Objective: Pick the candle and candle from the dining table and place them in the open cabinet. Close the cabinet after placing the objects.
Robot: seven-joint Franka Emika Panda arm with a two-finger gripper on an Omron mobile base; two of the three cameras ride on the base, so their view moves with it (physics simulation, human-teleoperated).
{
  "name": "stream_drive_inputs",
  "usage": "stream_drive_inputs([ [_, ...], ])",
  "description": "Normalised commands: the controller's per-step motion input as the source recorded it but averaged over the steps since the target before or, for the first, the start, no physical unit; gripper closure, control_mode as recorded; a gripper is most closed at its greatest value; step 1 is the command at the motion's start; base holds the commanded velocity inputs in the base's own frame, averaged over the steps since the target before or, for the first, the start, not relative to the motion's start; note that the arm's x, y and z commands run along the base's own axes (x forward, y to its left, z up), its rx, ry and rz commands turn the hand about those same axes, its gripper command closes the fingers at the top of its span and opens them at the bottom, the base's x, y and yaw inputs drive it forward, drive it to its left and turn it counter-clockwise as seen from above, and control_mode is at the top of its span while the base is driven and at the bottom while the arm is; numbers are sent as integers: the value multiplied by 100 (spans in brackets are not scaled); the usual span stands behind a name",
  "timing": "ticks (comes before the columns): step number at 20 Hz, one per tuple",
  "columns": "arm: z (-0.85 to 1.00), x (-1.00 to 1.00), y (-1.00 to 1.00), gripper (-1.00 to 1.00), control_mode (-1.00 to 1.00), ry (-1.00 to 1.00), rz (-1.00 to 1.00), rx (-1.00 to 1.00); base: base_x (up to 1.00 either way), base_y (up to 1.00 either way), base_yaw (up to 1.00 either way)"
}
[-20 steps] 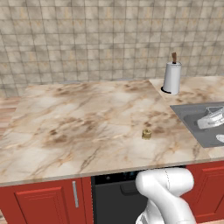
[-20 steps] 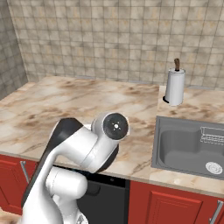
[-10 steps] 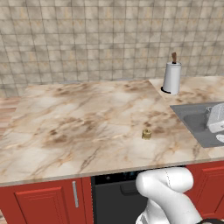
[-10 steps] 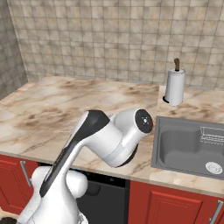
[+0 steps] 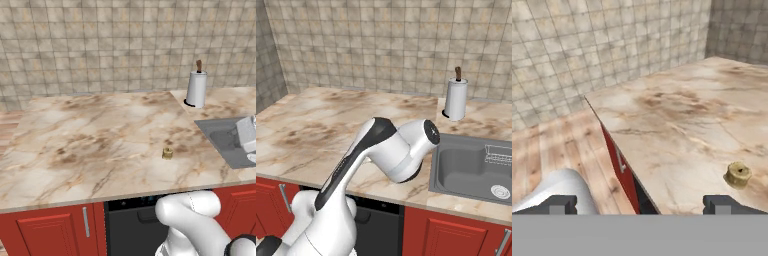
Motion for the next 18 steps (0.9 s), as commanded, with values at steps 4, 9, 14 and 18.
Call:
stream_drive_inputs([
  [4,-17,-1,9,-100,-100,6,0,-1,0,0,0],
  [9,-25,5,14,-100,-100,0,0,-2,0,0,0],
  [14,-28,4,21,-100,-100,-12,0,-2,0,0,0],
  [18,-22,6,6,-100,-100,-13,0,0,0,0,0],
])
